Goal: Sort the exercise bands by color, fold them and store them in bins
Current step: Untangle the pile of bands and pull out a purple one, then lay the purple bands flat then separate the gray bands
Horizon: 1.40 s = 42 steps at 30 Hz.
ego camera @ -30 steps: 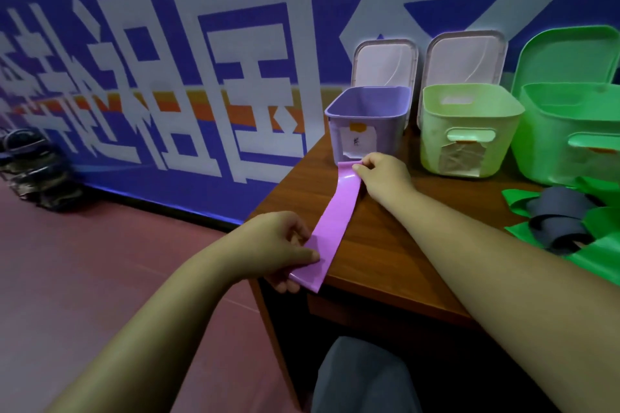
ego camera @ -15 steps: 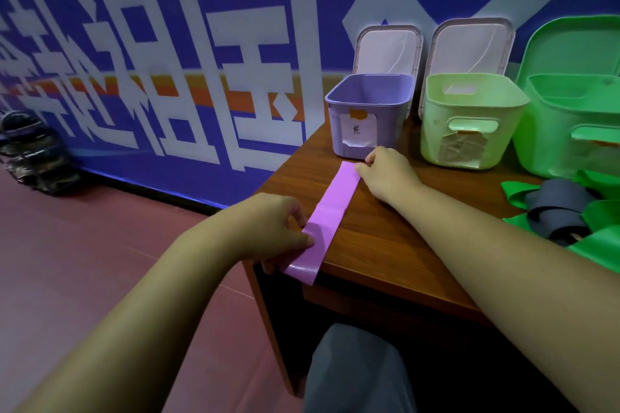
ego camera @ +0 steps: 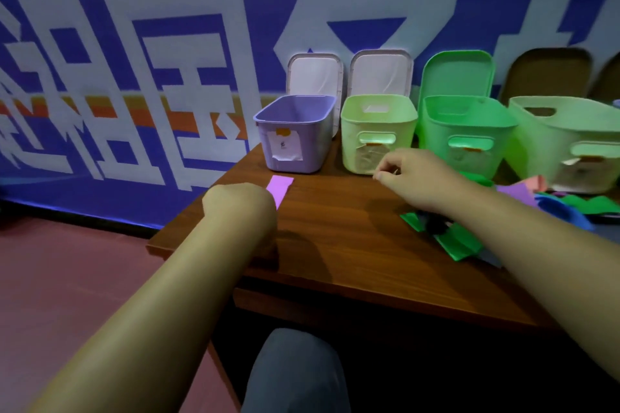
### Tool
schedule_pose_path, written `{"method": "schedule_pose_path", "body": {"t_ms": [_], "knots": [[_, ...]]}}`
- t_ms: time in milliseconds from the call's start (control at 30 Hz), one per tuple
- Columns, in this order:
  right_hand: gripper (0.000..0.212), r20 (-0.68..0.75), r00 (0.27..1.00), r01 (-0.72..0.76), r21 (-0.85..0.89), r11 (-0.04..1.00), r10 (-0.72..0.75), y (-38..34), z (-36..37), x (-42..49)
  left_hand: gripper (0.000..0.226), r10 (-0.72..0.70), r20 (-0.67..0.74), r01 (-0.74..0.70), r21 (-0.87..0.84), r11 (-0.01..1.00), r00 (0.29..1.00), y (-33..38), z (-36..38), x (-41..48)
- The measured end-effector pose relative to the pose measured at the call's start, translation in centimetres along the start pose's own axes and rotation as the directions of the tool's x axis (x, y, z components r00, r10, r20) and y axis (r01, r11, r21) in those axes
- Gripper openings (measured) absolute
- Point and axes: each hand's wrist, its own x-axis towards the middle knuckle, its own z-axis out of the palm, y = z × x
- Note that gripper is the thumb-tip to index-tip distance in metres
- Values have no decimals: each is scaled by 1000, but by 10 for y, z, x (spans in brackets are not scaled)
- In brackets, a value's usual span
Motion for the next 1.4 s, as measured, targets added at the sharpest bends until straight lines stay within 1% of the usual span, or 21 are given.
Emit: {"method": "schedule_pose_path", "body": {"t_ms": [67, 100, 167, 200, 267, 333, 400, 500, 600, 633, 700, 767, 900, 967, 1000, 1067, 1133, 1233, 1300, 1367, 1400], "knots": [[12, -16, 1000, -4, 3, 1000, 4, 16, -12, -13, 32, 22, -27, -21, 25, 999, 999, 12, -5, -1], [13, -27, 1000, -4, 0, 1000, 4, 23, -17, -19, 35, 73, -47, -71, 41, 997, 996, 19, -7, -1], [14, -47, 999, 7, -10, 1000, -7, 38, -26, -29, 38, 259, -124, -255, 47, 966, 958, 39, -9, -2], [14, -55, 998, 12, -16, 1000, -13, 44, -31, -35, 36, 363, -184, -361, 42, 932, 914, 52, -11, -7], [14, -84, 996, 15, -35, 999, -18, 59, -41, -45, 34, 532, -282, -543, 45, 839, 799, 83, -17, -17], [14, -123, 992, -6, -45, 999, 0, 76, -52, -55, 31, 640, -350, -676, 23, 736, 684, 116, -23, -24], [13, -174, 984, -30, -32, 999, 24, 94, -63, -66, 24, 689, -431, -769, -19, 639, 583, 146, -29, -26], [13, -293, 953, -83, -2, 997, 78, 122, -78, -83, 15, 685, -574, -858, -61, 510, 449, 190, -37, -21], [12, -398, 903, -166, 34, 986, 166, 151, -89, -99, 17, 652, -660, -896, -73, 439, 373, 231, -47, -14], [12, -423, 884, -202, 40, 979, 200, 160, -91, -104, 20, 643, -670, -896, -78, 437, 372, 244, -48, -10], [10, -446, 858, -260, 54, 964, 256, 176, -90, -114, 25, 635, -662, -889, -107, 445, 397, 264, -50, 1], [10, -449, 846, -286, 71, 956, 287, 189, -81, -123, 28, 630, -668, -889, -111, 444, 397, 279, -49, 9], [12, -444, 852, -280, 62, 958, 278, 204, -58, -134, 30, 658, -658, -916, -131, 379, 366, 300, -33, 17], [17, -454, 855, -252, 63, 966, 252, 204, -57, -134, 29, 666, -659, -927, -140, 347, 349, 306, -21, 21], [21, -443, 864, -235, 70, 970, 241, 202, -59, -134, 27, 655, -674, -932, -155, 326, 341, 308, -16, 23], [31, -399, 893, -203, 58, 978, 209, 199, -59, -136, 21, 606, -714, -931, -201, 303, 351, 307, -13, 27], [32, -377, 906, -192, 36, 981, 191, 201, -57, -137, 14, 557, -740, -921, -240, 306, 378, 305, -14, 29], [25, -377, 907, -191, 25, 981, 186, 206, -54, -137, 14, 518, -754, -910, -274, 312, 404, 302, -16, 25], [25, -385, 906, -178, 35, 983, 177, 206, -54, -136, 18, 471, -748, -884, -377, 278, 467, 302, -17, 22], [27, -394, 905, -157, 39, 987, 159, 205, -55, -136, 26, 428, -714, -828, -522, 204, 555, 300, -17, 22], [28, -393, 906, -151, 39, 988, 154, 203, -56, -137, 29, 425, -691, -800, -577, 161, 584, 299, -18, 23]]}}
